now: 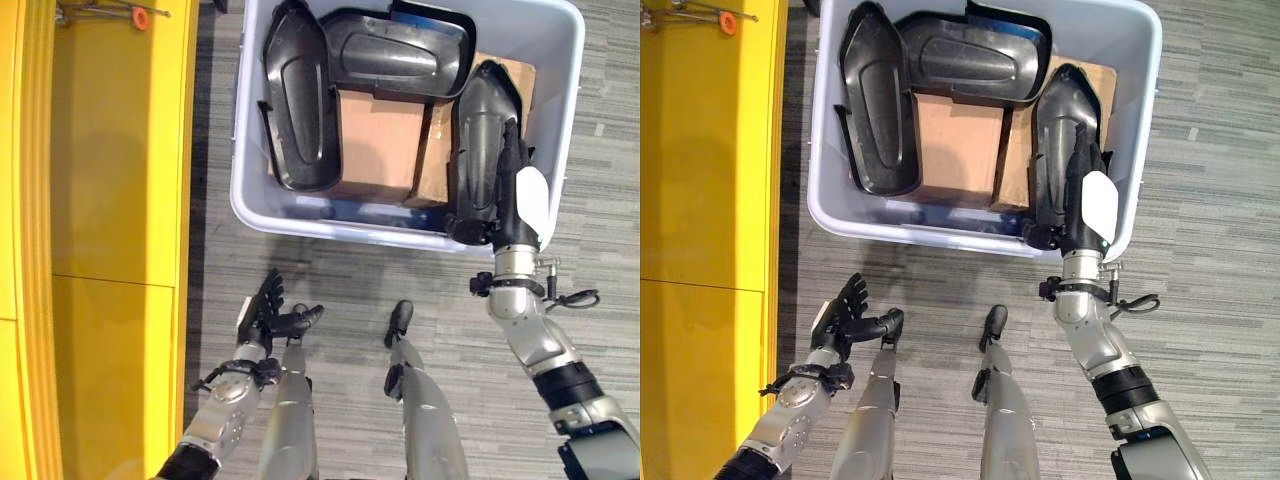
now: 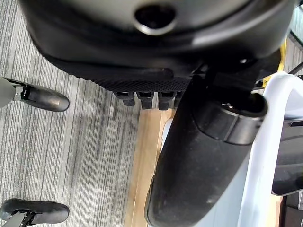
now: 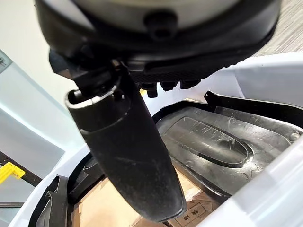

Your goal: Move parts from the plastic box to the shelf.

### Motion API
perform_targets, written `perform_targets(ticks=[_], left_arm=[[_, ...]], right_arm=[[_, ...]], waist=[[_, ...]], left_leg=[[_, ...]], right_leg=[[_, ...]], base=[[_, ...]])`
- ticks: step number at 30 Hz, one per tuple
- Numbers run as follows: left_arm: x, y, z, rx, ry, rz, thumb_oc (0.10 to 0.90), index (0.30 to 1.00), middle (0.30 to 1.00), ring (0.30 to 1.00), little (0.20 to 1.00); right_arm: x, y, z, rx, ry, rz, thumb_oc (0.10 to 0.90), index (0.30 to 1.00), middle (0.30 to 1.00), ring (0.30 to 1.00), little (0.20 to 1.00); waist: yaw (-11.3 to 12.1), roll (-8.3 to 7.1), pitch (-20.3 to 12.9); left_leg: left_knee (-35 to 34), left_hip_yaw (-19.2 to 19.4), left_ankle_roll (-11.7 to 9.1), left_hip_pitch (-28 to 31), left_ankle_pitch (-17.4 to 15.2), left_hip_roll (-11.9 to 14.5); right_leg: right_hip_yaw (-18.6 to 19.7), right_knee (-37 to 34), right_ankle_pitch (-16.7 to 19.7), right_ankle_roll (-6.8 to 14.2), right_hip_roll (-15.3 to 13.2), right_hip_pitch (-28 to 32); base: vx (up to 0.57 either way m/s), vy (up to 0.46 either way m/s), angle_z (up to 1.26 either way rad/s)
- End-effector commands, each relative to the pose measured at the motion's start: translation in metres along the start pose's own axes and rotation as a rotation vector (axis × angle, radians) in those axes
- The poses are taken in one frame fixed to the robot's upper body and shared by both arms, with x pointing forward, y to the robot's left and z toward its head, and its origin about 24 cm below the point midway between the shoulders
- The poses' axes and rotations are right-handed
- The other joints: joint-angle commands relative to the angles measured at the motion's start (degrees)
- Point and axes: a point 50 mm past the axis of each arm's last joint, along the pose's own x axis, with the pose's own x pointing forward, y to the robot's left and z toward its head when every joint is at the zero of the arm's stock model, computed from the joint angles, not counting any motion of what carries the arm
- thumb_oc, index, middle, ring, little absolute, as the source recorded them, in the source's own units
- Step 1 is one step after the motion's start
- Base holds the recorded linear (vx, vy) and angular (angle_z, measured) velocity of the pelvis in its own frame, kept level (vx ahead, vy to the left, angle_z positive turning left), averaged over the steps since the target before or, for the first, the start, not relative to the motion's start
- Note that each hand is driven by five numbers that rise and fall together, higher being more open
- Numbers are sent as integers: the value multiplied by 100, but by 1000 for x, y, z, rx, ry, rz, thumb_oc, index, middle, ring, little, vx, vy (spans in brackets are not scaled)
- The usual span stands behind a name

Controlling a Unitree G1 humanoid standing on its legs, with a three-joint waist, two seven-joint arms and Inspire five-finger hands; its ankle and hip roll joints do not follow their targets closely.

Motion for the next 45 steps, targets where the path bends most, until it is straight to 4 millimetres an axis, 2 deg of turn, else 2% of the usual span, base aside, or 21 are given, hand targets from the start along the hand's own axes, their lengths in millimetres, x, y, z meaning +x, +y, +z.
perform_targets(ticks=[1,3,4,6,7,8,10,11,14,20,26,36,38,42,45], left_arm=[[-9,-5,15,7,-116,-21,900,1000,1000,1000,1000],[-9,-4,13,1,-109,-18,900,1000,1000,1000,1000],[-10,-5,9,-8,-88,-25,900,1000,1000,1000,1000],[-11,-4,8,-16,-76,-27,900,1000,1000,1000,1000],[-11,-3,7,-23,-66,-41,900,1000,1000,1000,1000],[-11,-3,6,-27,-60,-43,900,1000,1000,1000,1000],[-11,-7,1,-57,-22,-79,900,1000,1000,1000,1000],[-11,-8,-2,-72,-7,-92,900,1000,1000,1000,1000],[-11,-12,-5,-84,12,-114,900,1000,1000,1000,1000],[-9,-16,-5,-81,17,-137,900,1000,1000,1000,1000],[-10,-18,-4,-83,18,-160,900,1000,1000,1000,1000],[-10,-18,-2,-90,18,-167,900,1000,1000,1000,1000],[-10,-18,-2,-91,18,-165,900,1000,1000,1000,1000],[-10,-16,0,-90,13,-155,900,1000,1000,1000,1000],[-11,-15,-1,-92,16,-153,900,1000,1000,1000,1000]], right_arm=[[14,-22,26,106,-121,-145,900,1000,1000,1000,1000],[14,-13,21,206,-65,-99,900,1000,1000,1000,1000],[15,-3,16,370,12,-47,900,1000,1000,1000,1000],[19,4,15,511,60,-5,900,1000,1000,1000,1000],[28,7,20,691,75,61,900,1000,1000,1000,1000],[29,8,17,758,103,62,900,1000,1000,1000,1000],[43,13,13,1074,187,83,900,1000,1000,1000,1000],[49,12,7,1146,227,61,900,1000,1000,1000,1000],[60,4,1,1148,255,33,900,1000,1000,1000,1000],[79,-12,2,1097,243,8,900,1000,1000,1000,1000],[98,-27,21,1026,169,32,900,1000,1000,1000,1000],[114,-32,45,1063,111,23,900,1000,1000,1000,1000],[115,-33,48,1069,102,23,900,1000,1000,1000,1000],[115,-38,73,1132,-3,38,900,1000,1000,1000,1000],[115,-39,77,1167,-26,34,900,1000,1000,1000,1000]], waist=[[13,-123,-287],[21,-120,-272],[48,-106,-257],[66,-103,-257],[102,-88,-248],[114,-79,-239],[182,-11,-189],[221,39,-178],[272,123,-145],[337,236,-124],[368,300,-102],[353,286,-127],[350,286,-128],[329,261,-125],[331,253,-137]], left_leg=[[-166,58,274,560,-83,113],[-166,76,262,553,-79,114],[-166,76,253,575,-94,134],[-166,73,245,555,-81,130],[-166,72,231,543,-70,127],[-166,74,227,544,-68,127],[-166,71,213,555,-57,114],[-166,68,209,551,-55,108],[-166,62,197,527,-33,104],[-166,52,191,505,-21,98],[-166,56,188,483,0,98],[-166,41,205,494,-21,82],[-166,37,208,495,-21,79],[-166,29,222,519,-39,66],[-166,30,226,534,-48,51]], right_leg=[[271,724,-116,513,-490,-310],[278,718,-119,503,-487,-310],[283,739,-148,493,-481,-316],[298,757,-148,482,-482,-347],[306,771,-150,471,-487,-376],[314,787,-159,463,-489,-384],[315,860,-179,446,-504,-440],[322,890,-190,444,-505,-481],[344,950,-216,432,-523,-541],[350,1027,-236,437,-546,-632],[366,1137,-263,431,-552,-738],[340,1228,-276,438,-576,-785],[343,1237,-282,437,-580,-785],[351,1277,-283,440,-588,-789],[349,1272,-285,443,-594,-773]], base=[[0,0,0],[0,0,0],[0,0,0],[4,-4,-2],[7,-5,-4],[8,-8,-9],[9,-2,-17],[9,2,-12],[1,-5,4],[0,-5,2],[0,-1,-1],[0,-2,-1],[0,0,0],[0,0,0],[0,0,0]])
